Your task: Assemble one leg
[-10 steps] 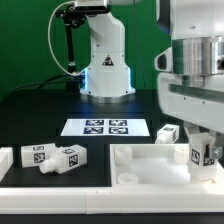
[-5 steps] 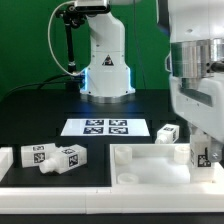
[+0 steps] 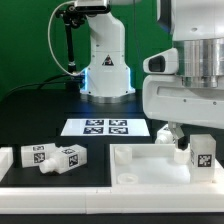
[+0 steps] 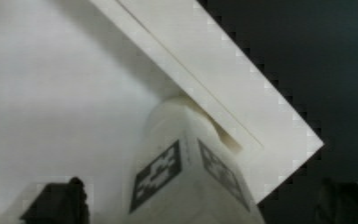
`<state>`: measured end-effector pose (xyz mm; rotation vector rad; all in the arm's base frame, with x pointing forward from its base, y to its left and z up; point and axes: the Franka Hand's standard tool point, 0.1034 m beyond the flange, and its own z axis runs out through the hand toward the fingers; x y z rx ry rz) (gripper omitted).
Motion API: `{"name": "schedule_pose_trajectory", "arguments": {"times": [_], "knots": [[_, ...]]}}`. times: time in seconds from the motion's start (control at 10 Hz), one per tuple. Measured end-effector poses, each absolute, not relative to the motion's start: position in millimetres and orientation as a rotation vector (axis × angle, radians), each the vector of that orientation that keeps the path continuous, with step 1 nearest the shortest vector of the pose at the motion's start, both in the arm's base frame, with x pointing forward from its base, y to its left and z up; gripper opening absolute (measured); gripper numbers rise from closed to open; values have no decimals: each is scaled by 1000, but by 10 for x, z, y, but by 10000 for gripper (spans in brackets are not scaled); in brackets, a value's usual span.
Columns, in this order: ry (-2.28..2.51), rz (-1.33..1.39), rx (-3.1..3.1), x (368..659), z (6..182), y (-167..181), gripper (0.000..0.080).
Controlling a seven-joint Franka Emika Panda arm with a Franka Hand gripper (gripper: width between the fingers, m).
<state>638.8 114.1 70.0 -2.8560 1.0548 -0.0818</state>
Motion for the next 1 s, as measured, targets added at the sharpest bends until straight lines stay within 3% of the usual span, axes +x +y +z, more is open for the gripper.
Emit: {"name": "schedule_pose_trajectory", "arguments": {"times": [0.2, 0.3, 0.5, 0.6, 0.7, 0.8, 0.9, 1.0], "knots": [[825, -98, -2945, 6391, 701, 1125, 649], [255, -213, -3092, 6487, 737, 1125, 649], [242, -235, -3089, 6497, 721, 1118, 649], [258, -235, -3087, 6497, 722, 1117, 560], [336, -233, -3074, 6498, 722, 1118, 560], [472, -230, -3049, 6497, 722, 1119, 376], [561, -225, -3033, 6492, 716, 1096, 287], [668, -222, -3008, 6489, 714, 1091, 287]]}}
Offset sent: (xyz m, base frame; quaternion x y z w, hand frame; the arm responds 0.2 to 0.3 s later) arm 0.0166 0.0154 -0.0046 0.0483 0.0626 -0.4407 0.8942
